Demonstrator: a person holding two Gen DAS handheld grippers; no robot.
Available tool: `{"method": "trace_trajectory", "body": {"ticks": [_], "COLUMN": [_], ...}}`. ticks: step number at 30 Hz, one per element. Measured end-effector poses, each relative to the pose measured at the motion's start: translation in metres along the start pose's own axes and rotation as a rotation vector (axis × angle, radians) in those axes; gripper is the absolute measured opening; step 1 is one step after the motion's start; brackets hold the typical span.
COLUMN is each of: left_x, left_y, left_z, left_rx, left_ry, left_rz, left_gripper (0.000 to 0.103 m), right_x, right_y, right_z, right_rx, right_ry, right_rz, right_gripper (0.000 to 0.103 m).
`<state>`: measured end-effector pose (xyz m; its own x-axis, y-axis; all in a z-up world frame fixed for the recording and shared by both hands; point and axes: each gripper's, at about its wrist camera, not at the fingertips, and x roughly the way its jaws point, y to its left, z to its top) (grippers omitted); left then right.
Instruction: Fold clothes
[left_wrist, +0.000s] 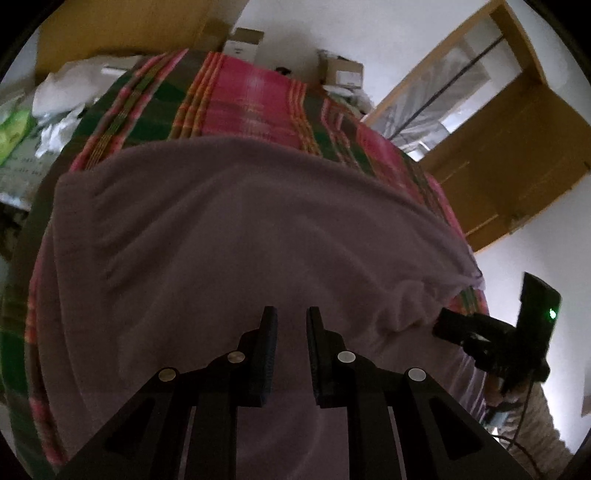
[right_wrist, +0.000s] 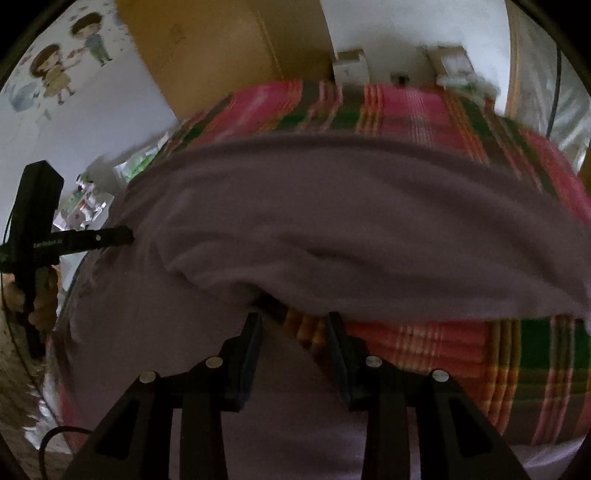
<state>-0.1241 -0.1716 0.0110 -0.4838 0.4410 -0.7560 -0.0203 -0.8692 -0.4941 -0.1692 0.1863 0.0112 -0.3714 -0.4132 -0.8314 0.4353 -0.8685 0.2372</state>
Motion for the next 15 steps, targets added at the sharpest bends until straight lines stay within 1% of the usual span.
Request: {"method": "trace_trajectory", "body": {"ticks": [3,5,6,7,8,9,13,15], "left_x": [0.000,0.002,0.003,0.004,0.004,0.004,0.003,0.003], "left_y": [0.001,0.001,0.002,0.002,0.002,0.003,0.005,0.007], "left_z": [0.000,-0.001,-0.002,-0.002,-0.002,-0.003,-0.003,-0.003], "left_rx": [-0.013,-0.019,-0.023,-0.026,-0.027,-0.028,-0.031,-0.033], "left_ry": [-0.004,-0.002,-0.001,0.000,0.002,0.003,0.001,0.000], "left_rz": [-0.001,0.000,0.000,0.001,0.002,0.002,0.004,0.007], "left_gripper": [0.016,0.016,0.016,0.016,0.016,0.016,0.016,0.016], "right_x": [0.007,0.010,0.011,0.012,0.012,0.012,0.002,-0.007], "right_y": [0.010,0.018,0.022,0.027,0.030,0.033,0.034,0.037], "right_z": [0.005,0.006,0.005,0.004,0.002,-0.001,-0.008,-0.014], "right_rx": [-0.037,-0.079,-0.095,-0.109,-0.120,-0.131,-0.121,-0.135], "right_ry": [0.007,0.000,-0.004,-0.007,-0.007,-0.004,-0.004,-0.012], "right_rz": [0.021,-0.004,-0.007,-0.008,-0.004,0.003,0.087,0.135], "right_gripper": [0.038,0.038,0.035,0.030,0.012,0.006,0.005,0.005]}}
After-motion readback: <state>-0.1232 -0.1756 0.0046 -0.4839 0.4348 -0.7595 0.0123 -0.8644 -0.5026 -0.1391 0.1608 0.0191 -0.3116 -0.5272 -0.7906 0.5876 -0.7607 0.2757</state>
